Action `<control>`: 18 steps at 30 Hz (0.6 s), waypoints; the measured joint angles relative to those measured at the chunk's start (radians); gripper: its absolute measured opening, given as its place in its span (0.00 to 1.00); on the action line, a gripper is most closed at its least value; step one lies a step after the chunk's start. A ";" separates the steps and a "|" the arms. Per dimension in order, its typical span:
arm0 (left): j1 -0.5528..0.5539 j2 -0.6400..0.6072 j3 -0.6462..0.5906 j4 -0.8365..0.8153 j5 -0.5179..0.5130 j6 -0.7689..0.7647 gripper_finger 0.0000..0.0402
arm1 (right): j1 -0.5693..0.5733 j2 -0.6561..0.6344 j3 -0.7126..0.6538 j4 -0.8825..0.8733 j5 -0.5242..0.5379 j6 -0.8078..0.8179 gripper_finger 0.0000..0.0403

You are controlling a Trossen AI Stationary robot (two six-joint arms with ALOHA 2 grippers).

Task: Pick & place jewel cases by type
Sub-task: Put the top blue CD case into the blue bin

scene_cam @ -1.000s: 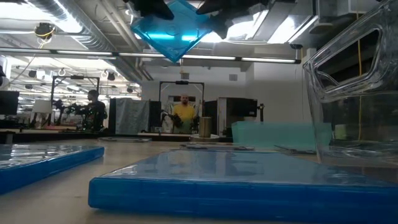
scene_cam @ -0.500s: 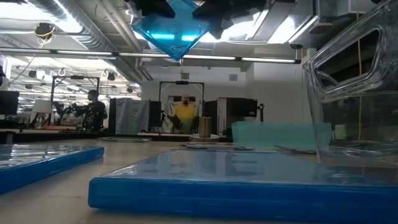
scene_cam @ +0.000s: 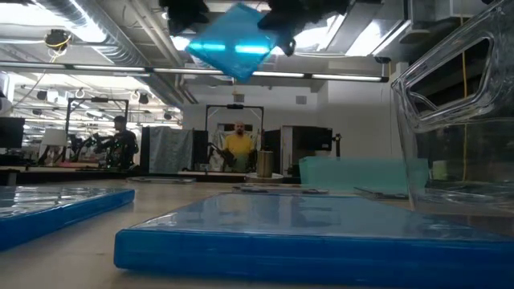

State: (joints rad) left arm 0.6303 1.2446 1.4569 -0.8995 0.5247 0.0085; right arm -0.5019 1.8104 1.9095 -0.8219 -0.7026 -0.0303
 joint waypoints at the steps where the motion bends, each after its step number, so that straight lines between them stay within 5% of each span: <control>1: 0.016 -0.014 0.000 -0.016 -0.010 0.008 0.30 | -0.008 -0.002 0.000 -0.008 0.008 -0.002 0.12; 9: 0.123 -0.115 0.000 -0.088 -0.121 0.069 0.40 | -0.083 -0.050 0.000 -0.107 0.076 0.029 0.12; 18: 0.147 -0.137 0.001 -0.107 -0.220 0.099 0.39 | -0.227 -0.146 0.000 -0.392 0.335 0.147 0.12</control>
State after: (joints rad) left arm 0.7776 1.1075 1.4574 -1.0064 0.3046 0.1078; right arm -0.7290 1.6645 1.9094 -1.2134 -0.3674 0.1170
